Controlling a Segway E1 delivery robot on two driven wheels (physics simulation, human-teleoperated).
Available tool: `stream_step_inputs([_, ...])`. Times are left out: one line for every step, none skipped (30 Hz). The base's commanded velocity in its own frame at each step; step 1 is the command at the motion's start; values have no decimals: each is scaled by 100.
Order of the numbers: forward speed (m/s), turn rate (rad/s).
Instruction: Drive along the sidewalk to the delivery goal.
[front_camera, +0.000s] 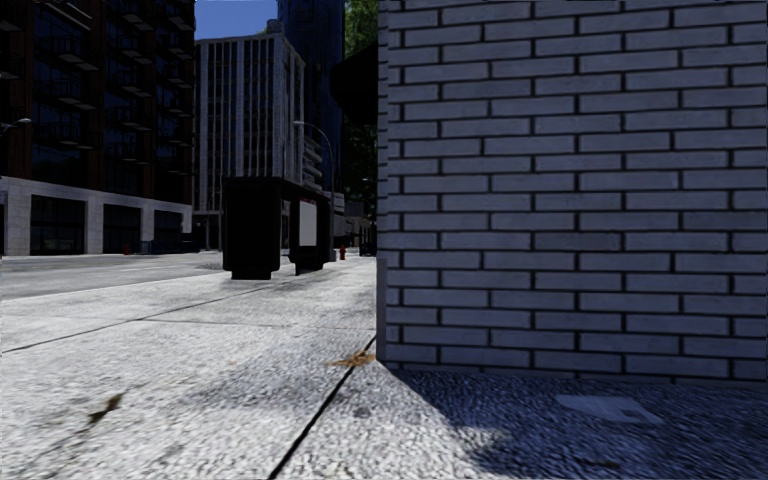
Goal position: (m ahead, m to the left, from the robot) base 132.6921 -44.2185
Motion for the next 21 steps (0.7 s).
stream_step_inputs([140,39])
stream_step_inputs([140,39])
stream_step_inputs([140,41])
stream_step_inputs([140,44])
stream_step_inputs([140,45])
stream_step_inputs([140,45])
stream_step_inputs([140,45])
stream_step_inputs([140,45])
stream_step_inputs([140,45])
stream_step_inputs([140,45])
stream_step_inputs([140,45])
stream_step_inputs([139,45])
stream_step_inputs([136,46])
stream_step_inputs([134,46])
stream_step_inputs([133,47])
stream_step_inputs([133,47])
stream_step_inputs([133,47])
stream_step_inputs([133,47])
stream_step_inputs([133,47])
stream_step_inputs([133,47])
stream_step_inputs([132,47])
